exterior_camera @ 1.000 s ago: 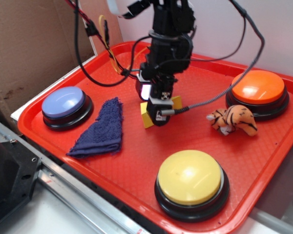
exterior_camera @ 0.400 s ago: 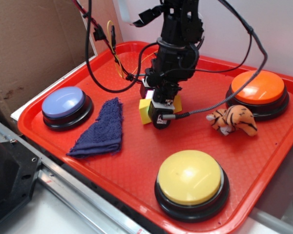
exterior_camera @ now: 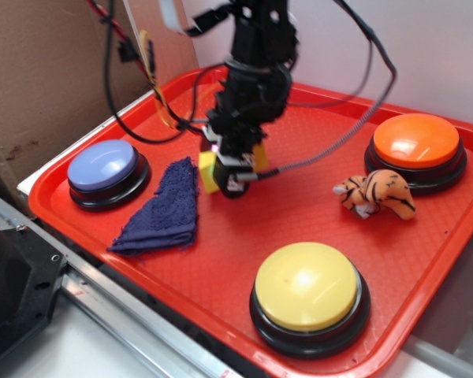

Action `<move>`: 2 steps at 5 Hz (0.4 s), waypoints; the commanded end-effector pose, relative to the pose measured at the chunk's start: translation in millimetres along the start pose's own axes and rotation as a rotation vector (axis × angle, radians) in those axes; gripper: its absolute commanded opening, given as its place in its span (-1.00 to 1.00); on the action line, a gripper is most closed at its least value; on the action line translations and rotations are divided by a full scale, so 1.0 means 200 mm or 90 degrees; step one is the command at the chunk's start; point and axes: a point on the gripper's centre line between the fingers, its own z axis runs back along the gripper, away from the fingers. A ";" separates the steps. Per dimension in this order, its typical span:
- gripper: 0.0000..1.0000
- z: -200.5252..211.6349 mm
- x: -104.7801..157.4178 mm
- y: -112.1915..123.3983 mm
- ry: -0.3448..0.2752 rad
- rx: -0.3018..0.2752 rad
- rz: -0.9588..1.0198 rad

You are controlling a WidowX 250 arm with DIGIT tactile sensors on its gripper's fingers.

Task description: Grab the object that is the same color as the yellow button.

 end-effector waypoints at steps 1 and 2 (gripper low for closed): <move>-1.00 0.41 -0.41 -0.02 -0.153 -0.023 0.228; -1.00 0.61 -0.56 -0.08 -0.216 -0.019 0.291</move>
